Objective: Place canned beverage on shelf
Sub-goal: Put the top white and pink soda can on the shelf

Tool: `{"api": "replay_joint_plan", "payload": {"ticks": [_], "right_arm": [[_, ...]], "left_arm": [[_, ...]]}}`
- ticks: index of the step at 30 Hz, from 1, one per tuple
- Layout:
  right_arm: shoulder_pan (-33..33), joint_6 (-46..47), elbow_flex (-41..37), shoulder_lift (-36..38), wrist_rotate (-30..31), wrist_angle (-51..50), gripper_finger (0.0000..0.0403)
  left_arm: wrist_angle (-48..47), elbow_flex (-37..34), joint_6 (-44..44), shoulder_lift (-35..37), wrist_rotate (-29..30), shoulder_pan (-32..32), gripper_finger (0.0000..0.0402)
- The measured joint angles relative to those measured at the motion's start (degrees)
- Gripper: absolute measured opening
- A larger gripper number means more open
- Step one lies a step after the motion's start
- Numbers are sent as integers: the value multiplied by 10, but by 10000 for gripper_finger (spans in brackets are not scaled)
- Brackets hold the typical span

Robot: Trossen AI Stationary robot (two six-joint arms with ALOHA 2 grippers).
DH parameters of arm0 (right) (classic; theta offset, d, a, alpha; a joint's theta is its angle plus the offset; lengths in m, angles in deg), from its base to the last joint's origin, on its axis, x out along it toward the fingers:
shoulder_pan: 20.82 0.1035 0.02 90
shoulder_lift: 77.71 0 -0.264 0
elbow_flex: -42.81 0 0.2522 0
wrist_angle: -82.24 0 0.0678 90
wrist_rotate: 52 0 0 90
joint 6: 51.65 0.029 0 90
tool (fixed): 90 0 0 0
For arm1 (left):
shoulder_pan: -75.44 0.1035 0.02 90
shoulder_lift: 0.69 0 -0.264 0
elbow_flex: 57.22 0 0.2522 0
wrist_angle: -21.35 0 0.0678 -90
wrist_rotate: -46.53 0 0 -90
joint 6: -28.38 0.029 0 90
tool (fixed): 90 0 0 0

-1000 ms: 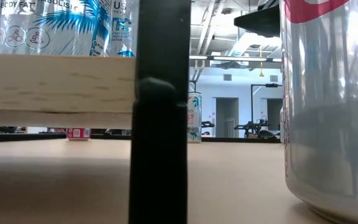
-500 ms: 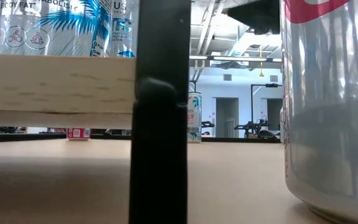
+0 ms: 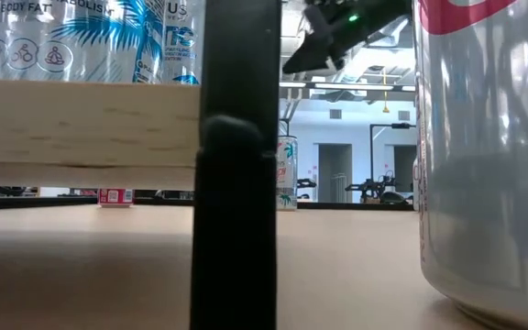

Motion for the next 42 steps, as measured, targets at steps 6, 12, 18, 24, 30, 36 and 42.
{"api": "replay_joint_plan", "payload": {"ticks": [6,12,18,24,30,36,42], "right_arm": [[-86,-33,105,-54,-67,-70,105],[-154,-30,157,-66,-197,-140,178],[-170,-28,157,-54,-237,-159,233],[-164,29,157,-54,-238,-160,244],[-149,2,157,-55,-237,-171,244],[-191,19,157,-55,-230,-169,245],[-211,19,158,-82,-235,-169,245]], "left_arm": [[233,-114,228,132,-267,71,0],[286,-181,310,259,-381,152,0],[291,-254,209,341,-523,173,0],[306,-311,157,326,-557,173,0],[310,-312,142,323,-521,173,0],[293,-312,119,322,-521,173,0],[301,-312,152,323,-521,173,0]]}}
